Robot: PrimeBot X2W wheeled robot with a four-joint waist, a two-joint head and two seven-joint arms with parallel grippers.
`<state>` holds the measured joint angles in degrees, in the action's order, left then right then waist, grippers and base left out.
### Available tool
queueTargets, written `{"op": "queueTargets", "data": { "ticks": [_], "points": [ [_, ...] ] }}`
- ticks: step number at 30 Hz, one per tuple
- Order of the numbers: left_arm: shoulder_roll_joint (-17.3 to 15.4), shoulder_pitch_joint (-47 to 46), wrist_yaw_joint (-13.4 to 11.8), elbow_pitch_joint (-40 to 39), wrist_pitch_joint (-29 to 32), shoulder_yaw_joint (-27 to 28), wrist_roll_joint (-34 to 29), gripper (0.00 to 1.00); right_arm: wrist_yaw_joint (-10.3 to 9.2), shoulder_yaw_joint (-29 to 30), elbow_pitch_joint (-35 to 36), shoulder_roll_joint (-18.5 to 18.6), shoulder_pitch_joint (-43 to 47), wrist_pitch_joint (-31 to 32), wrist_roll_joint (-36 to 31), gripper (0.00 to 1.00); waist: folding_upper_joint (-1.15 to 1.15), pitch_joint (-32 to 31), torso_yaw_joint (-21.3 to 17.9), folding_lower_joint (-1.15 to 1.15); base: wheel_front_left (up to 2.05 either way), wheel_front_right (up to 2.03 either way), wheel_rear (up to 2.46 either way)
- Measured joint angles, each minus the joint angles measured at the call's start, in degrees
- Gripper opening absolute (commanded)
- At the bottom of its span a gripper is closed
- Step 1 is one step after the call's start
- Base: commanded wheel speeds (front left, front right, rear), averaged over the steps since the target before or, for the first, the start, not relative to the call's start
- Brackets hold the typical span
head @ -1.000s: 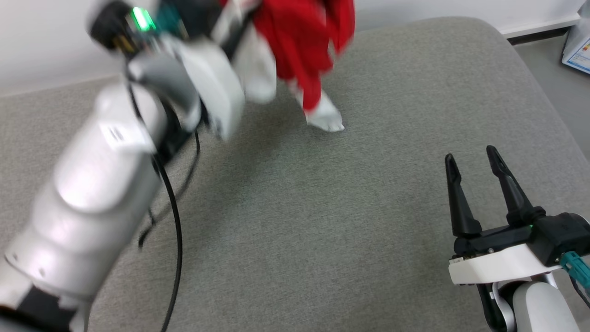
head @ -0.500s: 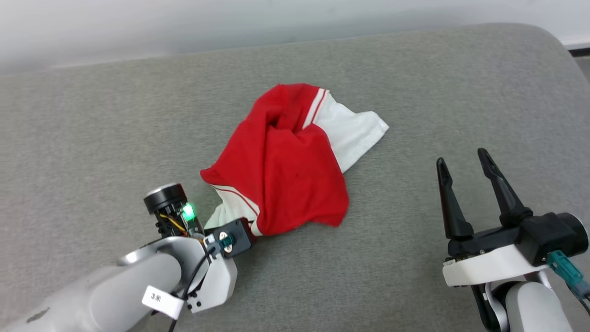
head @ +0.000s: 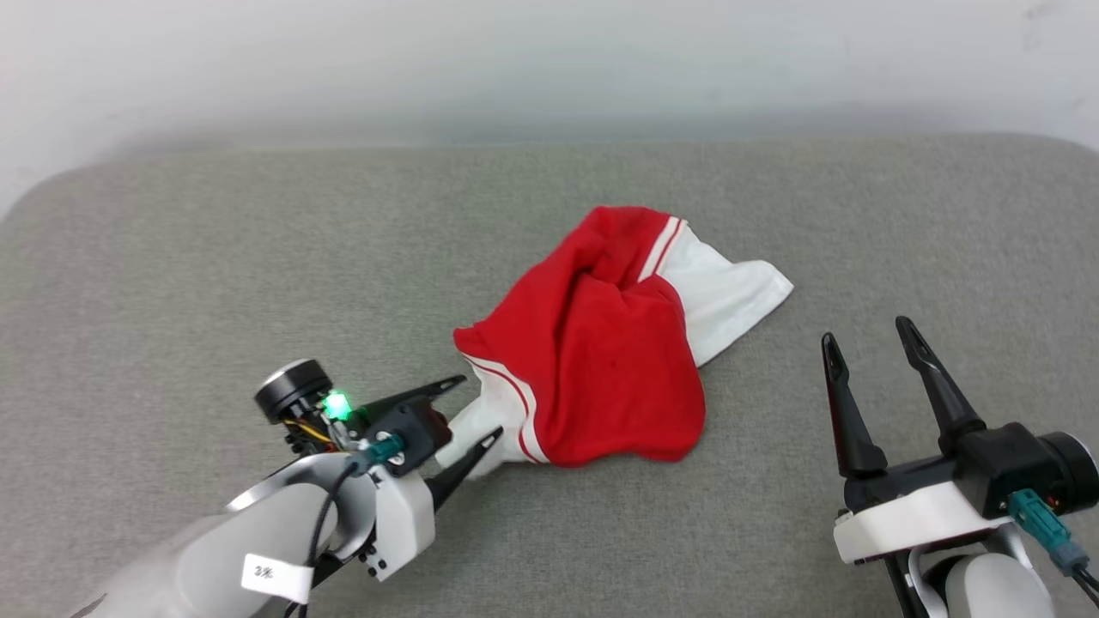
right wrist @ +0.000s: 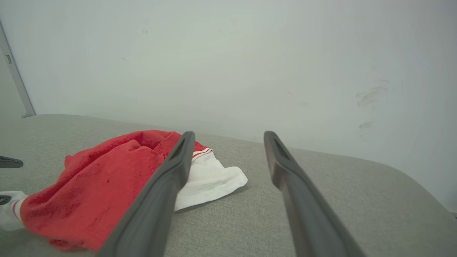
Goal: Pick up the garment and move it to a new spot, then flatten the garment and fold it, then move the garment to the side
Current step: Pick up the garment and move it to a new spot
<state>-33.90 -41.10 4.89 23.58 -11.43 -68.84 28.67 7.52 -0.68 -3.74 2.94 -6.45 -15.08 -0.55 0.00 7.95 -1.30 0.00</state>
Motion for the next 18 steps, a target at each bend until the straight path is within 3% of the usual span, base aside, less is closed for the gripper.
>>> {"op": "queueTargets", "data": {
  "ticks": [5,10,15,18],
  "points": [
    [-1.8,3.18,-4.58,-3.05,-2.55,5.32,4.25,1.0,0.0,0.88,-0.49,0.0,1.51,0.0,-1.01,1.0,0.0,-3.22,2.14,0.0,0.0,0.0,0.0],
    [-2.56,9.65,-12.49,-10.46,-3.46,15.38,9.85,1.0,0.0,1.51,-0.58,-0.01,2.92,0.0,-1.63,1.0,0.0,-5.59,3.95,-0.01,0.0,0.0,0.0],
    [2.19,22.24,-19.33,-21.03,-3.64,30.21,8.87,1.0,0.0,2.21,-0.49,0.01,4.37,0.0,-1.62,1.0,0.0,-6.96,4.81,-0.01,0.0,0.0,0.0],
    [7.09,30.36,-20.12,-24.09,-3.64,37.34,5.52,1.0,0.0,2.11,-0.65,0.0,4.94,0.0,-1.62,1.0,0.0,-7.13,5.0,-0.01,0.0,0.0,0.0]
  ]
}}
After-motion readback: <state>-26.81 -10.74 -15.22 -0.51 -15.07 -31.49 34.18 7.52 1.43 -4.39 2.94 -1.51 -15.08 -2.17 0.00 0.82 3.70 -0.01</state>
